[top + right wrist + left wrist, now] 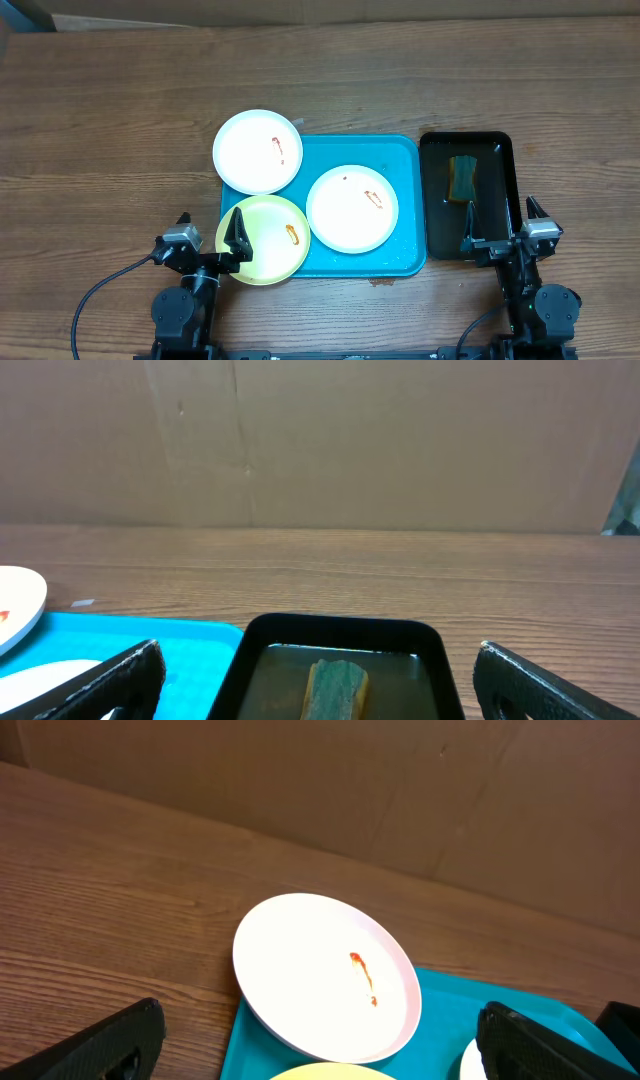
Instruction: Clean dirty plates on tray and stack at the side
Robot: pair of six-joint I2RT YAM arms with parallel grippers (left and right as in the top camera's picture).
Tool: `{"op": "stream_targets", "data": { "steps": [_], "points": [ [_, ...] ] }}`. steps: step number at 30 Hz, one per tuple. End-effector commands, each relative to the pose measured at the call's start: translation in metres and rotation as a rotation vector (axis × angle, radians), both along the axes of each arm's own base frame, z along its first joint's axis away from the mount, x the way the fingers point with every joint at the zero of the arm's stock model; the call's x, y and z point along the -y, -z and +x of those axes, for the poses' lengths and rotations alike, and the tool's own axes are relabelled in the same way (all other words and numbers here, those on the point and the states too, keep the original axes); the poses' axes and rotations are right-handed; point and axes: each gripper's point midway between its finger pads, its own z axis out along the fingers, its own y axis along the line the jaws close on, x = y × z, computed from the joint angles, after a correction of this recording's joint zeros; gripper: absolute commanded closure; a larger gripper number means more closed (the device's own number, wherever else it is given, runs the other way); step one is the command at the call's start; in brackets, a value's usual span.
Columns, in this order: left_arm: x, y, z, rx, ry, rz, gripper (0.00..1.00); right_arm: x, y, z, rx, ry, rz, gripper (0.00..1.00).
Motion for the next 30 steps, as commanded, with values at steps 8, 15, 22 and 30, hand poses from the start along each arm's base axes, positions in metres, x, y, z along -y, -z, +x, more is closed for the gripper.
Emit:
{"op": "stream_targets", "data": {
  "steps": [8, 15, 22, 30],
  "points": [
    [0.0021, 0.0018, -0.0001, -0.005, 0.009, -0.010, 0.00, -0.0003, 0.0020, 0.0001, 0.004, 0.000, -0.004, 0.00],
    [0.0021, 0.0019, -0.0001, -0.005, 0.009, -0.010, 0.00, -0.0003, 0.0020, 0.0001, 0.004, 0.000, -0.004, 0.00],
    [0.0010, 0.0019, 0.0000, -0.003, 0.007, 0.039, 0.00, -0.0003, 0.0020, 0.0001, 0.004, 0.000, -0.004, 0.00],
    [0.0010, 0.0019, 0.0000, -0.003, 0.008, 0.039, 0.00, -0.0003, 0.0020, 0.0001, 0.004, 0.000, -0.004, 0.00]
  ]
}}
